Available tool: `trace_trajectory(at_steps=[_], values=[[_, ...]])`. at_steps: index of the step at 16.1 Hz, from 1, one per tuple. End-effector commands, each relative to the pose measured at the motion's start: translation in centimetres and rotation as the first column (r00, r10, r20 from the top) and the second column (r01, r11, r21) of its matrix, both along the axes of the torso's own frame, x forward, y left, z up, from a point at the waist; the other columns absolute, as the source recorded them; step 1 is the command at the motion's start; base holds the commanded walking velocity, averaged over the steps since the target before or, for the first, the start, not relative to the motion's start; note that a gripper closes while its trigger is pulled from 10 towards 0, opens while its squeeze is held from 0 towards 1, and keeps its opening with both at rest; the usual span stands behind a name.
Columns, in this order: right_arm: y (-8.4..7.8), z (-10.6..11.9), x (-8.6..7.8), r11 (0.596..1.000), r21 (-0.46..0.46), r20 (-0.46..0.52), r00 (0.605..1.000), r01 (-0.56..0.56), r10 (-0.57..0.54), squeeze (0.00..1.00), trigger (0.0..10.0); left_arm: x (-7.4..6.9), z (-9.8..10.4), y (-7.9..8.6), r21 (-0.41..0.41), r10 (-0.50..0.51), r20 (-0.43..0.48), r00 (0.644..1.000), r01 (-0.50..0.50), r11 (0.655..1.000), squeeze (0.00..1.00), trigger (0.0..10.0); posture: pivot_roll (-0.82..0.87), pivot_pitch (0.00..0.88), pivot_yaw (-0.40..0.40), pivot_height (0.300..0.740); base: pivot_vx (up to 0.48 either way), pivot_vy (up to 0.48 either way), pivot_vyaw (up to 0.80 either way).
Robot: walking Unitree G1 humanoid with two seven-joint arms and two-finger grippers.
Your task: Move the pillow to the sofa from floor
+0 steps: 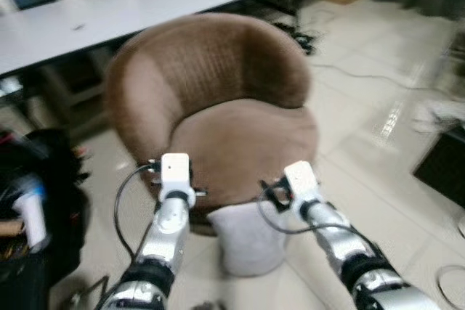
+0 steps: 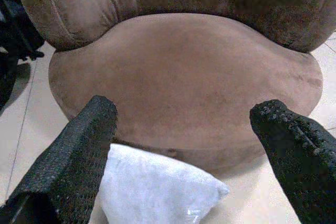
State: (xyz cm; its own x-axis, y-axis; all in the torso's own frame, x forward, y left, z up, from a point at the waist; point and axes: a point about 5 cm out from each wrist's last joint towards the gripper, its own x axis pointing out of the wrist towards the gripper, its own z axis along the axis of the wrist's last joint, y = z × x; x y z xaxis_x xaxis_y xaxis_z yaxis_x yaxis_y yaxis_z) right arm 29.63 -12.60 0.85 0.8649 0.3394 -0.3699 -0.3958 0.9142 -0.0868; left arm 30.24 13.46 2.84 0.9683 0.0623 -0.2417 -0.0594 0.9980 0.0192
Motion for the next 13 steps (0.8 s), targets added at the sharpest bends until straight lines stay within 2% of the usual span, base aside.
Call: trace_trajectory(at_steps=[1, 2, 3, 4, 5, 6, 11, 13], values=[[0.8, 0.2, 0.3, 1.0, 0.024, -0.001, 1.0, 0.003, -0.003, 0.0, 10.0, 0.1, 0.0, 1.0, 0.002, 0.025, -0.004, 1.0, -0.025, 1.0, 0.0, 10.0, -0.12, 0.0, 0.061, 0.74, 0.0, 0.0, 0.63], [0.6, 0.2, 0.3, 0.999, 0.03, -0.007, 1.0, 0.013, -0.013, 0.0, 10.0, 0.1, -0.1, 0.8, -0.021, 0.014, -0.015, 1.0, -0.015, 1.0, 1.0, 10.0, -0.12, 0.0, 0.061, 0.74, 0.0, 0.0, 0.0], [0.6, 0.2, 0.3, 0.999, 0.032, -0.009, 1.0, 0.015, -0.014, 0.0, 10.0, 0.0, -0.3, 0.8, -0.026, 0.016, -0.038, 0.999, -0.017, 1.0, 1.0, 10.0, -0.12, 0.0, 0.061, 0.74, 0.0, 0.0, 0.0], [0.6, 0.2, 0.3, 0.999, 0.032, -0.011, 1.0, 0.017, -0.017, 0.0, 10.0, 0.0, -0.5, 0.8, -0.073, 0.023, -0.054, 0.998, -0.026, 0.997, 1.0, 0.0, -0.12, 0.0, 0.061, 0.74, 0.0, 0.0, 0.0], [0.6, 0.2, 0.3, 0.999, 0.028, -0.011, 1.0, 0.018, -0.018, 0.0, 10.0, -0.1, -0.4, 0.7, -0.148, -0.008, -0.021, 1.0, 0.005, 0.989, 0.08, 0.0, -0.12, 0.0, 0.061, 0.74, 0.0, 0.0, 0.0], [0.6, 0.2, 0.3, 0.999, 0.028, -0.011, 1.0, 0.016, -0.016, 0.0, 10.0, -0.1, -0.3, 0.6, -0.154, -0.022, -0.017, 1.0, 0.019, 0.988, 0.0, 0.0, -0.12, 0.0, 0.061, 0.74, 0.0, 0.0, 0.0], [0.8, 0.2, 0.3, 1.0, 0.021, -0.016, 1.0, 0.005, -0.005, 0.0, 10.0, -0.2, -0.7, 0.5, -0.248, -0.016, -0.032, 0.999, 0.008, 0.969, 0.0, 0.0, -0.11, 0.0, 0.062, 0.74, 0.0, 0.0, 0.0], [0.9, 0.2, 0.4, 1.0, 0.019, -0.018, 1.0, 0.002, -0.002, 0.0, 10.0, -0.6, -1.1, 0.6, -0.255, -0.034, -0.033, 0.999, 0.024, 0.967, 0.0, 0.0, -0.11, 0.0, 0.061, 0.74, 0.0, 0.0, 0.0]])
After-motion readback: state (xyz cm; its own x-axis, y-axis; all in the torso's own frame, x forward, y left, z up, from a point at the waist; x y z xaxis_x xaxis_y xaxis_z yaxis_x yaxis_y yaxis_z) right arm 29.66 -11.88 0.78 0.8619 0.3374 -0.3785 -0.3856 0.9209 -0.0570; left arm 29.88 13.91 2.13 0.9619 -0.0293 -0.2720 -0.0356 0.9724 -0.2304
